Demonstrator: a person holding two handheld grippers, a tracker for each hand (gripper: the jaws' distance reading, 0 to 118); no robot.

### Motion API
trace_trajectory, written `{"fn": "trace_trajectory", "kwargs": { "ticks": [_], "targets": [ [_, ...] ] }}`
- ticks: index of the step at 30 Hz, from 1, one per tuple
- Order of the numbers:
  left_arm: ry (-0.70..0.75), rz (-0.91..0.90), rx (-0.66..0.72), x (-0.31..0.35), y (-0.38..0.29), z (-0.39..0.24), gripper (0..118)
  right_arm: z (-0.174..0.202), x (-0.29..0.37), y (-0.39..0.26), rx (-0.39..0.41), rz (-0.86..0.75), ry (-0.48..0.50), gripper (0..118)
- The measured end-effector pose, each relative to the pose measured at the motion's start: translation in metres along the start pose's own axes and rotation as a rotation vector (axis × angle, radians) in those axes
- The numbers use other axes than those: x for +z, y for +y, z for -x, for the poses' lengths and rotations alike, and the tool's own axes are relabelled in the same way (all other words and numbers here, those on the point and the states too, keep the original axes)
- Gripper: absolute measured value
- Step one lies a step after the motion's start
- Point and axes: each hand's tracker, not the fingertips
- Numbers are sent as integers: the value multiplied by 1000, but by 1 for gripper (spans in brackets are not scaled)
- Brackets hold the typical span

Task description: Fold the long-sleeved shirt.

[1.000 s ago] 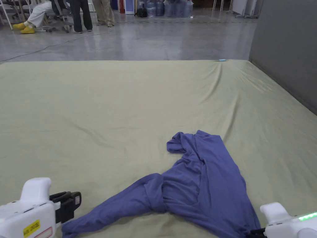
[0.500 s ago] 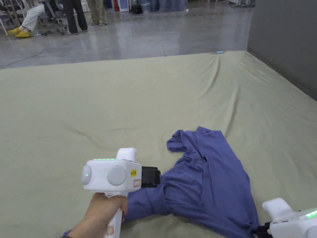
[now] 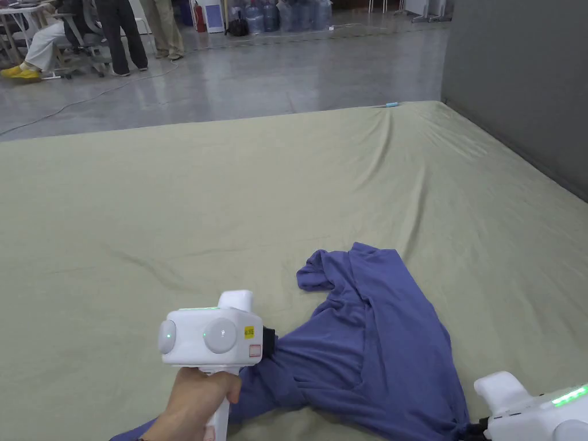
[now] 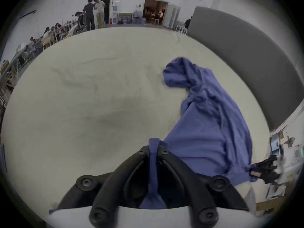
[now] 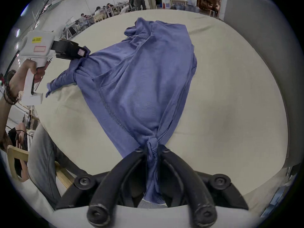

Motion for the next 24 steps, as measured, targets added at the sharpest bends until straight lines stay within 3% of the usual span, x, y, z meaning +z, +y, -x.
{"fn": "trace_trajectory", "kwargs": {
  "ticks": [3,8,14,20,24],
  "targets": [
    [-70,-73,22,38,3,8,1,-2,13,2,-24,-29,18,7],
    [-108,-223,31,111,18,24,1,-8,69,48,-70,-258,31,7],
    [-78,-363,-1,176,65,46,1,0,143,155,-39,-530,12,7],
    [-32,-512,-3,226,153,59,1,26,215,281,23,-715,-7,7],
    [-6,-599,41,263,231,64,1,34,263,369,-3,-805,6,7]
  ]
}}
